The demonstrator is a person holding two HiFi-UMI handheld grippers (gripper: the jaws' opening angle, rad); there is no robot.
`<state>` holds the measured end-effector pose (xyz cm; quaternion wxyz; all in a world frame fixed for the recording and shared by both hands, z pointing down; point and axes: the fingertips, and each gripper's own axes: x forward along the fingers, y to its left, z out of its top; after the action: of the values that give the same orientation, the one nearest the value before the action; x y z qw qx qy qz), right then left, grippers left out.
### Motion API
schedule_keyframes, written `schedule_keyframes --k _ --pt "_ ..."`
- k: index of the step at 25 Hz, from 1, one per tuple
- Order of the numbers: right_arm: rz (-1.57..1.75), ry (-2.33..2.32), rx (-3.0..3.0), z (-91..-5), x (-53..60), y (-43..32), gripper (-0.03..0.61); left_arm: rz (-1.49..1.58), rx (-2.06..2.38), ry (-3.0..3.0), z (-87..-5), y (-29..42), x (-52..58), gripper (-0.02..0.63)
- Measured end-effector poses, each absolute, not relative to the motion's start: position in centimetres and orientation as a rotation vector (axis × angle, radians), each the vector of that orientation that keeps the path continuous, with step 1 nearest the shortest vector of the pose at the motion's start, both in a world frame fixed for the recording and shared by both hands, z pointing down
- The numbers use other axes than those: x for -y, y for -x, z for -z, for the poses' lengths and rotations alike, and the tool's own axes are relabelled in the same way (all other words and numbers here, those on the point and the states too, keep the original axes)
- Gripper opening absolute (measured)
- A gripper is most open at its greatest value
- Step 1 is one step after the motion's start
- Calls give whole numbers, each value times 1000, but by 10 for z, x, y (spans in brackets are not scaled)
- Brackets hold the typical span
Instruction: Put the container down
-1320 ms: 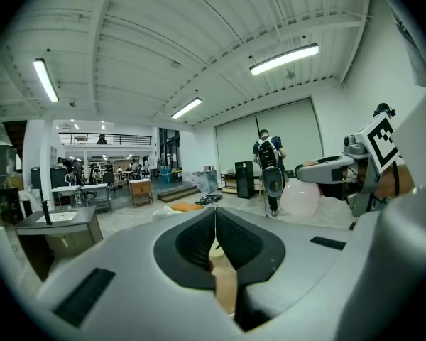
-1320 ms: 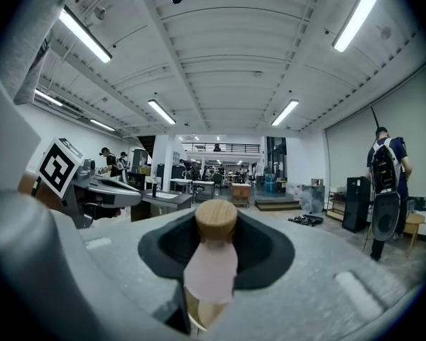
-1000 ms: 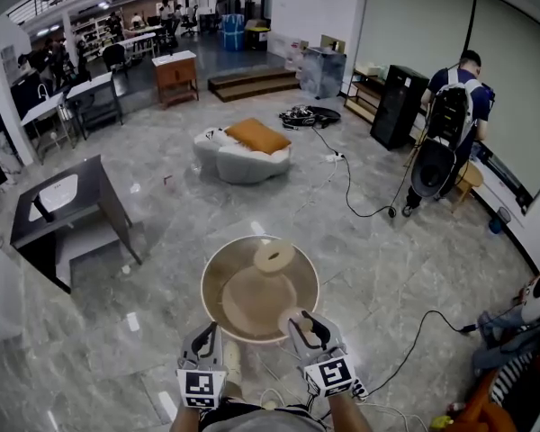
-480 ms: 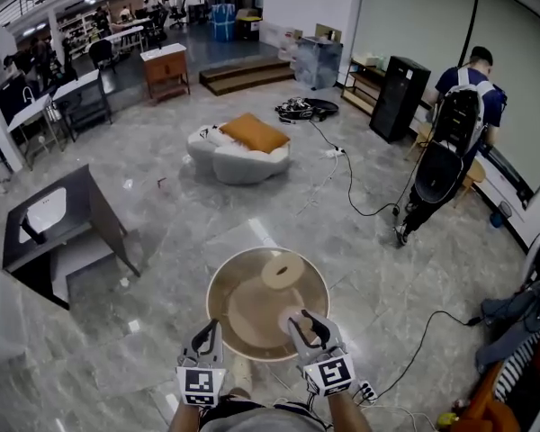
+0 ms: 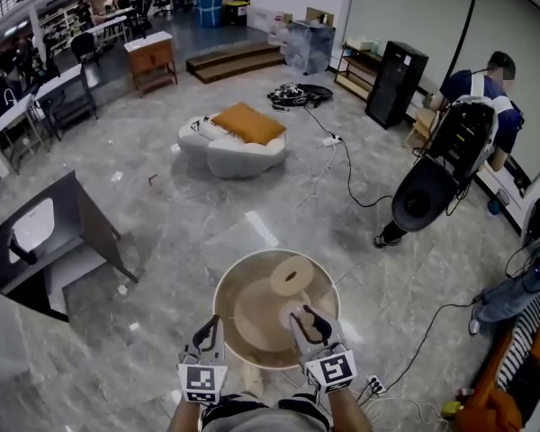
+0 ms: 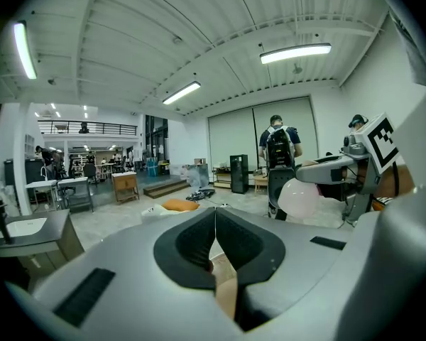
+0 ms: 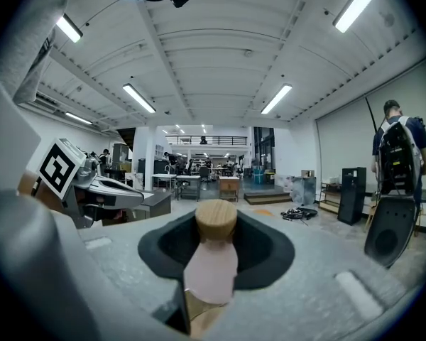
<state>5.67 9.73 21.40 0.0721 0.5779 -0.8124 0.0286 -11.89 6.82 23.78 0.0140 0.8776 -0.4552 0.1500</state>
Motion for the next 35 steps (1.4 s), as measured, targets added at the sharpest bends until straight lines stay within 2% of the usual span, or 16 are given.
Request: schedule_keyframes --k 11,23,35 --pt "-149 -1726 2434 -260 -12 -37 127 -494 1370 -2711 -289 128 20 20" --pt "-255 -1618 2458 -362 69 -48 127 -552 1394 -2579 -388 107 79 20" --pt "-352 -1428 2474 -500 98 -37 127 -540 1407 -2391 -513 98 102 20"
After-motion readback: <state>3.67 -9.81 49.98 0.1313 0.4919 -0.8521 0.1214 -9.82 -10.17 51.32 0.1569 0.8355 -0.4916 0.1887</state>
